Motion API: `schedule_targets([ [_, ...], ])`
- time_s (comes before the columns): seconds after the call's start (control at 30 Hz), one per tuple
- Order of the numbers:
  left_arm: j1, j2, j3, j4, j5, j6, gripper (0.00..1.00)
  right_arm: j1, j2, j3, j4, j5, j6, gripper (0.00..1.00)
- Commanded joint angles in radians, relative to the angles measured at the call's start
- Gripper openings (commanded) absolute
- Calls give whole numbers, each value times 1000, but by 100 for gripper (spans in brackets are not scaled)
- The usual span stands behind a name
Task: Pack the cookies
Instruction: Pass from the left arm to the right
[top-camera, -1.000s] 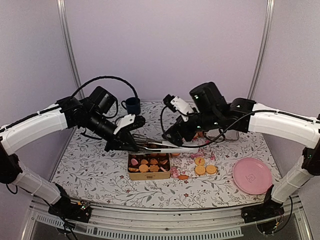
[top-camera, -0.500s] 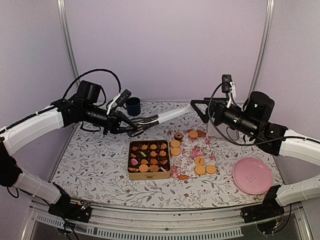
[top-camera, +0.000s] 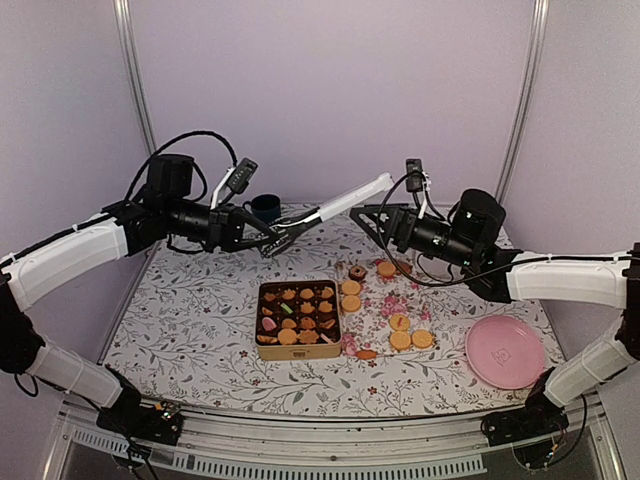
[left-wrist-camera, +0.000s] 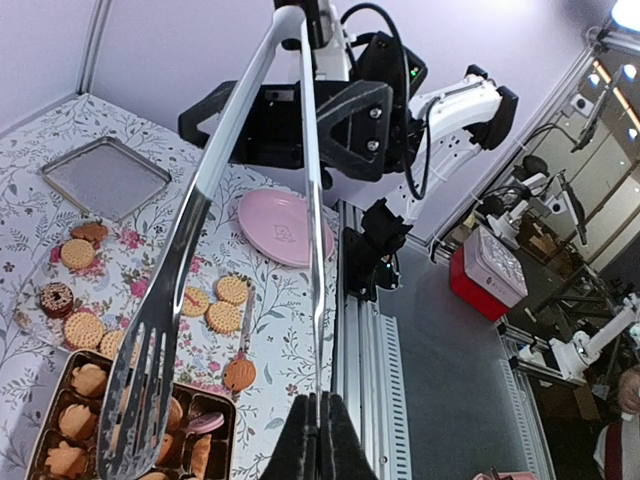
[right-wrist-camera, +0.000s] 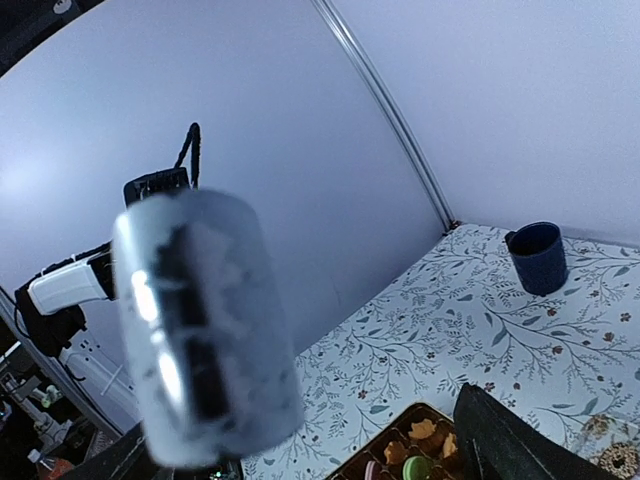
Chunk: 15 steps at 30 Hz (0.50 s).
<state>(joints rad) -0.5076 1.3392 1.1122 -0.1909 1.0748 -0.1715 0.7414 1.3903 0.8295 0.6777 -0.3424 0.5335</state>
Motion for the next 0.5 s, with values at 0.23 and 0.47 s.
schedule_targets([
  [0.23,11,-13,-16,54,71,-7,0,-25,155,169,205,-286,137,75],
  [0.47,13,-12,-5,51,61,0,0,-25,208,186,231,-301,200,60],
])
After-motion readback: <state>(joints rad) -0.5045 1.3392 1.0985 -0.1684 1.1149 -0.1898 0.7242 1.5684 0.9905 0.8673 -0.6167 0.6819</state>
